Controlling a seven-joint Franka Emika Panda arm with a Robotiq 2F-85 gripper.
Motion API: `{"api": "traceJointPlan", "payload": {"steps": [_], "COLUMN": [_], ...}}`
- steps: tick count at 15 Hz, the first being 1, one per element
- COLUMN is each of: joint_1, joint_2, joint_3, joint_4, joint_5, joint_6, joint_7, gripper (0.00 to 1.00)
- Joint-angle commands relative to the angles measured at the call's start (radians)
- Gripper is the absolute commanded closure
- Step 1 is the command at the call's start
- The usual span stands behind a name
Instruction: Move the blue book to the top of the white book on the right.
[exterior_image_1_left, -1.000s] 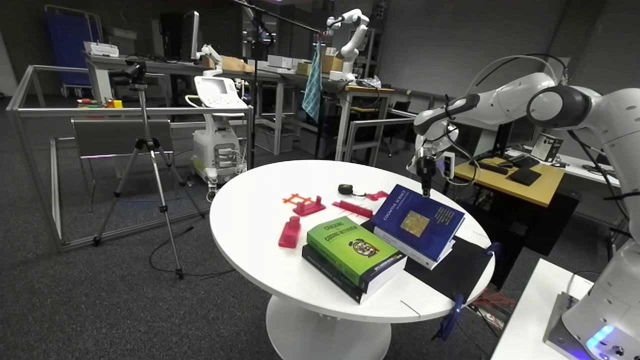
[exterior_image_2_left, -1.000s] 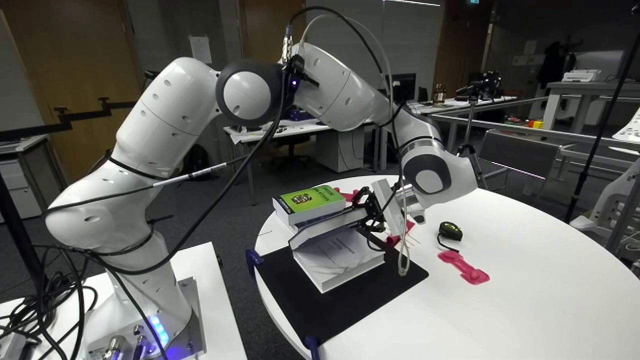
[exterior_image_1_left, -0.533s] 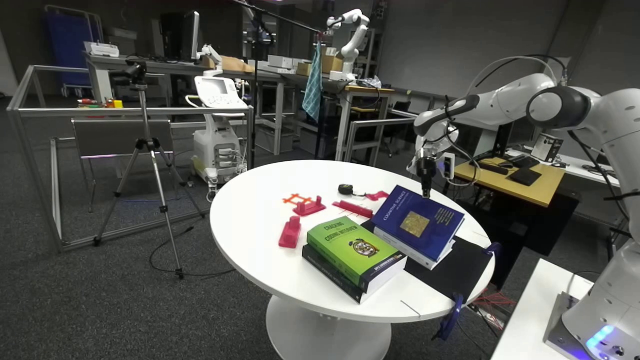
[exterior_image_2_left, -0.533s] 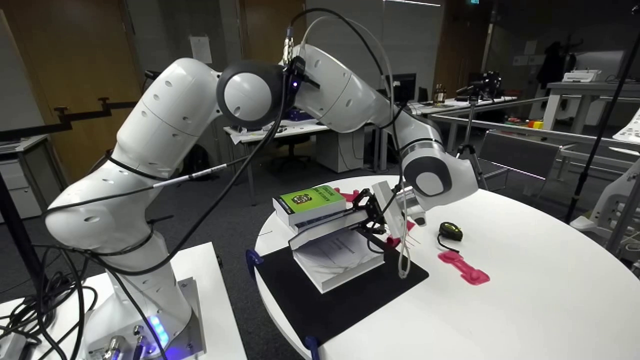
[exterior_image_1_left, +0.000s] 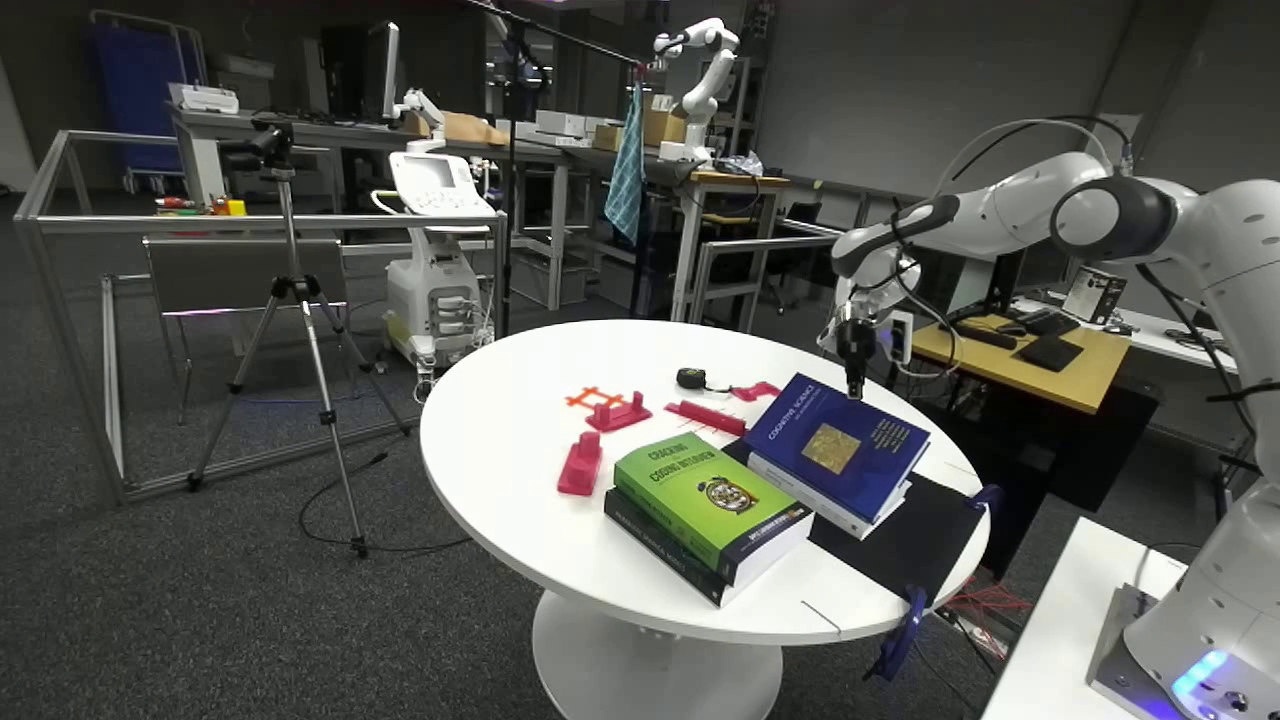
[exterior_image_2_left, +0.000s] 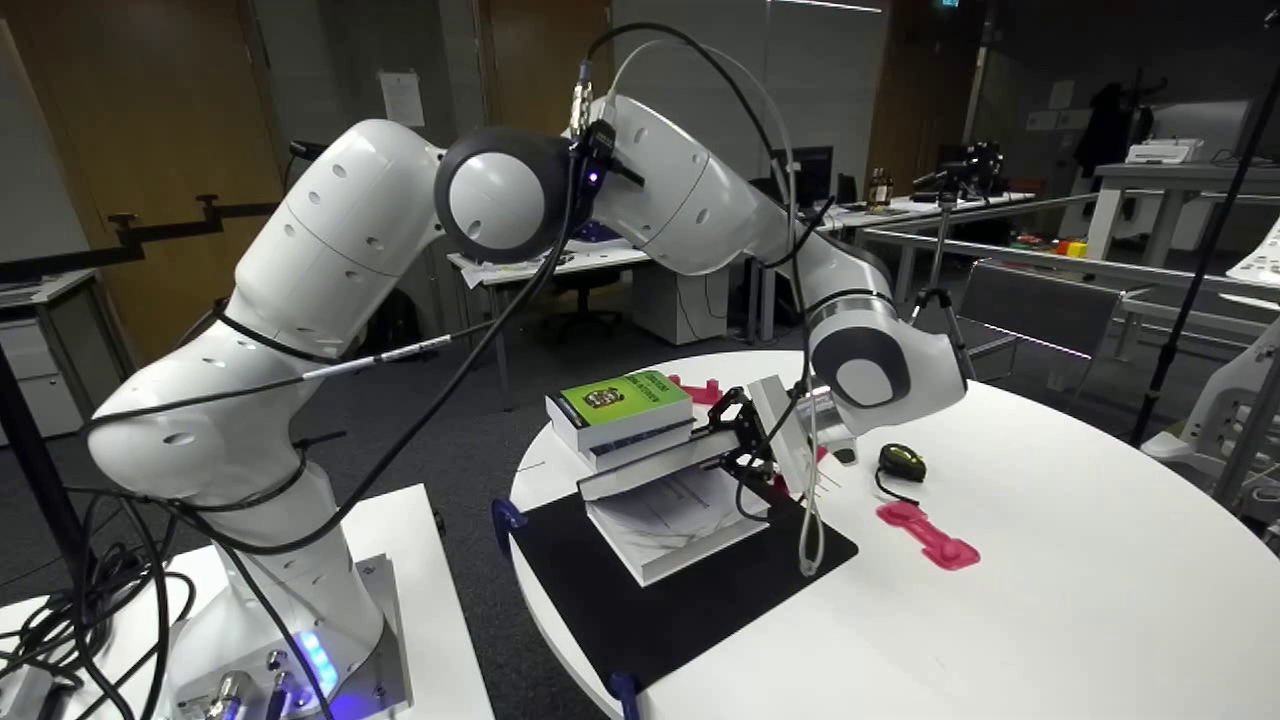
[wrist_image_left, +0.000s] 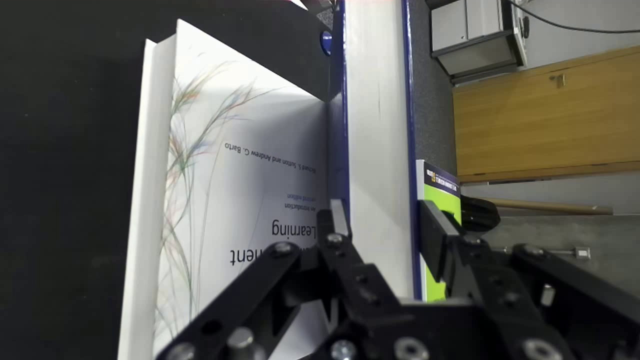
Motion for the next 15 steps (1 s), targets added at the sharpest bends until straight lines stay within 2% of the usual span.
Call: {"api": "traceJointPlan", "payload": {"steps": [1,13,14,15], "joint_1": [-0.025,-0.035,-0.034,-0.033], "joint_2": [-0.015,-0.028,-0.029,-0.029], "joint_3": [0.009,-0.024,-0.028,-0.031], "joint_4": [-0.002,-0.004,-0.004,-0.003], "joint_5": [-0.005,-0.041,-0.046,-0.054], "joint_6": [0.002,0.053,0.056,0.060], "joint_7": [-0.023,-0.007,-0.002,-0.004], "gripper": [0.85,0.85,0.37,0.33]}}
